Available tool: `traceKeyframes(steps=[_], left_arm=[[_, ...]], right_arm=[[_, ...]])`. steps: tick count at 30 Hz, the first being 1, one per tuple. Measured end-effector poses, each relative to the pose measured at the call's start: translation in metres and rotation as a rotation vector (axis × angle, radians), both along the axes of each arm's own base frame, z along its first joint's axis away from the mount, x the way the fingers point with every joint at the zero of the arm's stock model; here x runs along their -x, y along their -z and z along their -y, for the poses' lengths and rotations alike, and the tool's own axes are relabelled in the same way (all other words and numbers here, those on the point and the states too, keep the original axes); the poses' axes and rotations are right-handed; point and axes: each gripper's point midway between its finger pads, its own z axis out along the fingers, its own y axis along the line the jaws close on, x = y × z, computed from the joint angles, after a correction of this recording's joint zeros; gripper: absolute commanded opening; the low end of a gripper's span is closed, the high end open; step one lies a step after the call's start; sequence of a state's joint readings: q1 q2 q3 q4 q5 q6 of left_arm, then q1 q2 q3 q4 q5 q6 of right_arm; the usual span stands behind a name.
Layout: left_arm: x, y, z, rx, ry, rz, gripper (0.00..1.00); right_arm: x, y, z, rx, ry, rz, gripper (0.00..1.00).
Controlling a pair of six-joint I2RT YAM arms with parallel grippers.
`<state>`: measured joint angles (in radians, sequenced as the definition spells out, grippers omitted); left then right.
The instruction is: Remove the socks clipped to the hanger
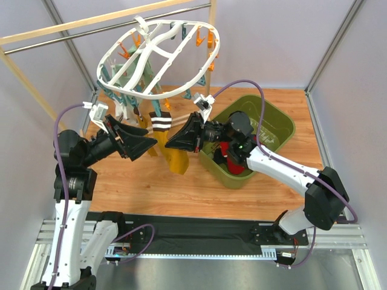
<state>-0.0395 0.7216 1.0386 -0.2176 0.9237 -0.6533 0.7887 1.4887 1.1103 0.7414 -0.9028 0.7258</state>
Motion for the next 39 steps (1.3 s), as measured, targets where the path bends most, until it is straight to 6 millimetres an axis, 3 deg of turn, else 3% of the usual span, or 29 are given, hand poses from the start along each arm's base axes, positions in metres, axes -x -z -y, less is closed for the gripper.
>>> traceKeyframes(steps=[8, 15, 23, 32, 35, 38, 39], left_arm=[[-0.006, 0.053, 0.003, 0.025, 0.019, -0.131, 0.89], [0.001, 0.069, 0.004, 0.024, 0.025, -0.143, 0.94], [0.006, 0.095, 0.014, 0.021, 0.065, -0.183, 0.95], [0.007, 0.11, 0.025, -0.003, 0.066, -0.192, 0.96], [0.007, 0.115, 0.032, -0.017, 0.083, -0.199, 0.85], [0.004, 0.12, 0.036, -0.033, 0.078, -0.206, 0.48], [0.002, 0.122, 0.035, -0.038, 0.064, -0.208, 0.22]], right_arm=[[-0.027, 0.014, -0.003, 0.014, 0.164, -0.051, 0.0], [-0.042, 0.019, 0.0, -0.007, 0.273, -0.096, 0.0], [-0.039, 0.017, -0.008, -0.034, 0.33, -0.123, 0.0], [-0.031, 0.007, -0.017, -0.08, 0.357, -0.139, 0.0], [-0.032, 0.002, -0.018, -0.099, 0.373, -0.15, 0.0], [-0.034, 0.001, -0.018, -0.108, 0.386, -0.162, 0.0], [-0.034, 0.001, -0.018, -0.108, 0.389, -0.163, 0.0]])
